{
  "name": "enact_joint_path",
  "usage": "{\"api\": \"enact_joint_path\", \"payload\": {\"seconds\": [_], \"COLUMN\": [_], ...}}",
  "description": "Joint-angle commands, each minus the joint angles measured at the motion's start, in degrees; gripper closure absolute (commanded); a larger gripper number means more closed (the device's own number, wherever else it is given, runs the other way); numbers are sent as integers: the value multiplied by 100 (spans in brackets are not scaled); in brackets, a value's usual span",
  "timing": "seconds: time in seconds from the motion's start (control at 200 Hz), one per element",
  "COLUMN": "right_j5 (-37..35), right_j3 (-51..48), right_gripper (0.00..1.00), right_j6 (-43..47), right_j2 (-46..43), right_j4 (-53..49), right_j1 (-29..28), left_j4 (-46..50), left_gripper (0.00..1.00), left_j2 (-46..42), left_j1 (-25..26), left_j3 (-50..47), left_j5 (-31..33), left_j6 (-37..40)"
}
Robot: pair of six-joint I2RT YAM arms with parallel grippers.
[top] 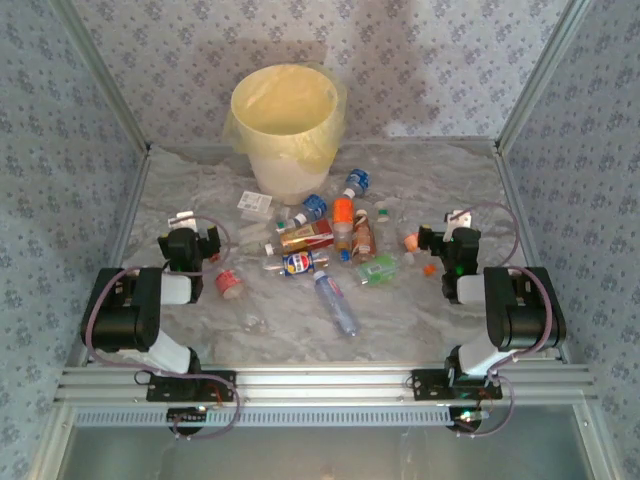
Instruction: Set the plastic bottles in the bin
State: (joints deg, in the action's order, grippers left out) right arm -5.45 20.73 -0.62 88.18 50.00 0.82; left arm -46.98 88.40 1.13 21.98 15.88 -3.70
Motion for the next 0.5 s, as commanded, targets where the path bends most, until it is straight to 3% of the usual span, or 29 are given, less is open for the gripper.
{"api": "enact_joint_path", "payload": {"seconds": [0.0, 0.495], "right_j5": [-132, -91], "right_j3": [-5, -8], "right_gripper": [0, 0], "right_j6": [18, 10], "right_j2": [17, 16], "right_j4": [133, 115], "right_j1": [-22, -12], "left_j4": [-232, -237], "left_gripper": [2, 2], "left_j2": [-72, -62], "left_j1": [-5, -6], "left_j3": [26, 26], "left_j5": [58, 64], "left_j6": [-51, -54]}}
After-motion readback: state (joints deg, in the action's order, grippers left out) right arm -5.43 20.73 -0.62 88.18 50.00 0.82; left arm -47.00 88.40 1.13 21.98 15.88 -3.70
